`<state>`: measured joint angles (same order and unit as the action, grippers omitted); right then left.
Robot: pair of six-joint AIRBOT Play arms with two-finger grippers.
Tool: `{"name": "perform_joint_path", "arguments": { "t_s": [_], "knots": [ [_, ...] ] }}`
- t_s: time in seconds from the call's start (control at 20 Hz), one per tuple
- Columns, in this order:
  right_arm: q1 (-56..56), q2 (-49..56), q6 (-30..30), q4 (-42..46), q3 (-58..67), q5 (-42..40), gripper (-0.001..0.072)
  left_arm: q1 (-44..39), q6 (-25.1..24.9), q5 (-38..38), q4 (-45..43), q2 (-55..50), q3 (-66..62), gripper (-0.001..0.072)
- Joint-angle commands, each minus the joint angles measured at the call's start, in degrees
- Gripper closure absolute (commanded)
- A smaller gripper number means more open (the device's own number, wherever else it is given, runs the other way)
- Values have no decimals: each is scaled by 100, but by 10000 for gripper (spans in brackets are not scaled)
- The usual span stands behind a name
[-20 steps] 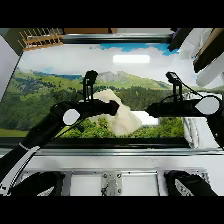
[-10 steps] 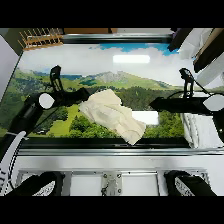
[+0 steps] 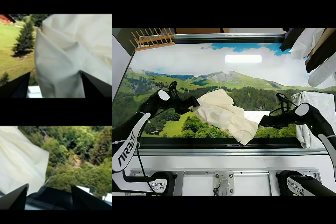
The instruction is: Fold the clothes and pants, and hang the long-sleeved shirts on hangers.
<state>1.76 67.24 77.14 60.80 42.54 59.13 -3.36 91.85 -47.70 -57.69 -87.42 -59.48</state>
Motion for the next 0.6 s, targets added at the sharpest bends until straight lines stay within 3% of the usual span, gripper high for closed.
{"name": "perform_joint_path", "arguments": {
  "t_s": [0.0, 0.25, 0.3, 0.35, 0.4, 0.45, 0.5, 0.55],
  "knots": [
    [-103, 643, -94, -439, -155, -376, 142, 24, -273, -339, 376, -533, -356, 18],
    [-575, 1150, -92, -901, -155, -894, 142, 24, -267, -334, 387, -621, -372, 19],
    [-654, 1145, -90, -907, -151, -986, 143, 24, -249, -308, 387, -621, -372, 56],
    [-713, 1147, -90, -925, -136, -1027, 168, 22, -247, -284, 389, -621, -369, 222],
    [-745, 1145, -87, -979, -133, -1062, 298, 17, -249, -271, 389, -621, -372, 402],
    [-758, 1145, -90, -1082, -133, -1134, 474, 17, -249, -264, 385, -621, -372, 597],
    [-758, 1139, -92, -1167, -133, -1228, 616, 20, -249, -267, 387, -614, -372, 702],
    [-754, 1106, -87, -1180, -109, -1279, 701, 22, -249, -271, 372, -557, -372, 702]
  ]
}}
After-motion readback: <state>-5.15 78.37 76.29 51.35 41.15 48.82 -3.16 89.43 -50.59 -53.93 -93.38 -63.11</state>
